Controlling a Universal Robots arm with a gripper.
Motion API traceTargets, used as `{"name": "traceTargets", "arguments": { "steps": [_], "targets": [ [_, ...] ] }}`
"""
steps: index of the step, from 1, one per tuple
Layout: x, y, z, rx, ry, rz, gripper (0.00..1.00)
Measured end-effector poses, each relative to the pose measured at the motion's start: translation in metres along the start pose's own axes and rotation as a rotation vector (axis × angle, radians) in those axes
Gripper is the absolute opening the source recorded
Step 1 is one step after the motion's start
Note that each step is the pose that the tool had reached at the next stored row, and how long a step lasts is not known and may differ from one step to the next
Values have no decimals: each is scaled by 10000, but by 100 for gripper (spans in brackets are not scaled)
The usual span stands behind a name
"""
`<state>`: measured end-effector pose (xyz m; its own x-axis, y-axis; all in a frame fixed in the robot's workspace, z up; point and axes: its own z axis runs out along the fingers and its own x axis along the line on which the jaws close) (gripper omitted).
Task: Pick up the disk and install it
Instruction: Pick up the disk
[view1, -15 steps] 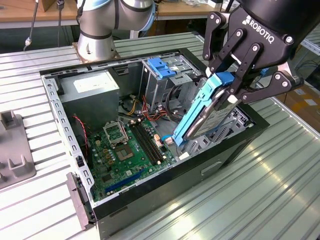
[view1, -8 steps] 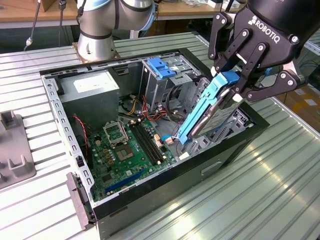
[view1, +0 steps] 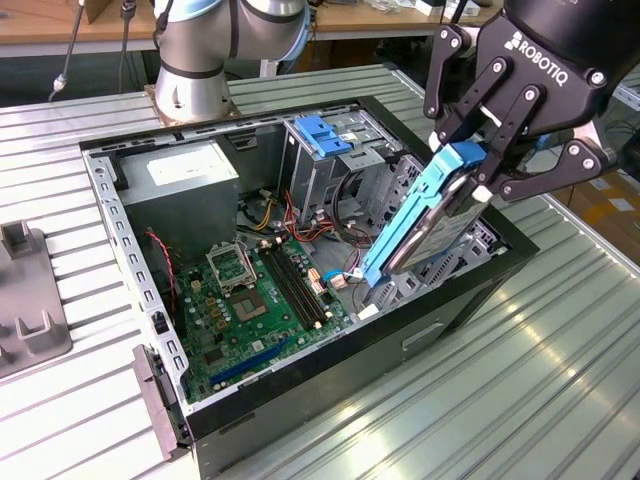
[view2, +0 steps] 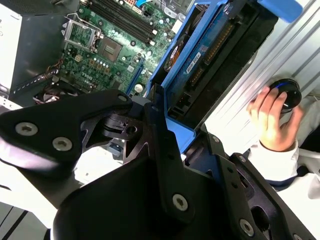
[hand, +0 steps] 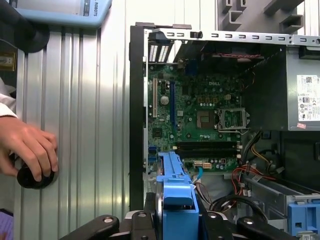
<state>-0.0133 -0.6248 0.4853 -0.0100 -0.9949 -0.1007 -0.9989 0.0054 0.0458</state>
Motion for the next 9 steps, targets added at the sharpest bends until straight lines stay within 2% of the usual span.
{"name": "traceTargets", "arguments": {
  "steps": [9],
  "targets": [
    [2,-101,-1,0,2,0,37]
  ]
}}
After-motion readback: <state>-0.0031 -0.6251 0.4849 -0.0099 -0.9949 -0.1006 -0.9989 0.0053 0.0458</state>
